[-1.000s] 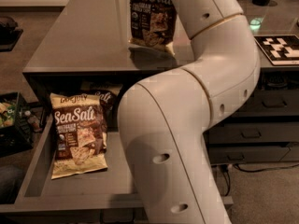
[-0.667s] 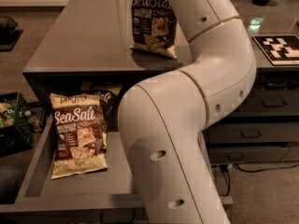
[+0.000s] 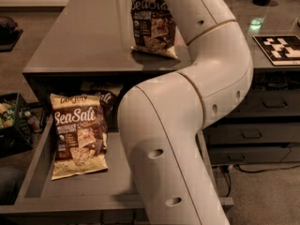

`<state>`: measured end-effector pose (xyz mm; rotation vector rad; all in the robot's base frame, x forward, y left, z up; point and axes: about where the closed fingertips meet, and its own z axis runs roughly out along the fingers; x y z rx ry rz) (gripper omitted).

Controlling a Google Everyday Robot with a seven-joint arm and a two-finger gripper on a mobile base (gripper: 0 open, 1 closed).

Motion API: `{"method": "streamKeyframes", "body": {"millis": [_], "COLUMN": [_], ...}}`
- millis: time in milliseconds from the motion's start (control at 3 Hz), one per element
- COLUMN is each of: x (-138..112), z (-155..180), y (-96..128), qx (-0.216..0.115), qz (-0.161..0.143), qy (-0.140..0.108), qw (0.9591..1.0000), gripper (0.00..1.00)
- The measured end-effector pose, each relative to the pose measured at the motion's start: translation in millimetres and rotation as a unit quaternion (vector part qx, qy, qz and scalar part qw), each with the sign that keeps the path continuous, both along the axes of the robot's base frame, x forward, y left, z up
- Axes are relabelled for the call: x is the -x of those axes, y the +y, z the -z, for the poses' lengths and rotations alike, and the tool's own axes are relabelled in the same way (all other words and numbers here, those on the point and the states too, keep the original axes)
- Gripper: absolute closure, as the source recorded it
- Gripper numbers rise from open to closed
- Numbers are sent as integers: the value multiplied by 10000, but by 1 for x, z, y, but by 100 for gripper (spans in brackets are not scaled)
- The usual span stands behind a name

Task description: Pick brown chip bag from top drawer and place on counter

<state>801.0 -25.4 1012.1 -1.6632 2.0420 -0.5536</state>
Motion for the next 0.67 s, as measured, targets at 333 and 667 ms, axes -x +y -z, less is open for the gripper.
{"method": "streamKeyframes", "body": {"millis": [333, 667], "x": [0, 0], "z": [0, 0], "y": [0, 0], "qx": [-2, -2], "qz": [-2, -2], "qy": [-6, -6], "qw": [10000, 10000], "gripper": [59, 36]}}
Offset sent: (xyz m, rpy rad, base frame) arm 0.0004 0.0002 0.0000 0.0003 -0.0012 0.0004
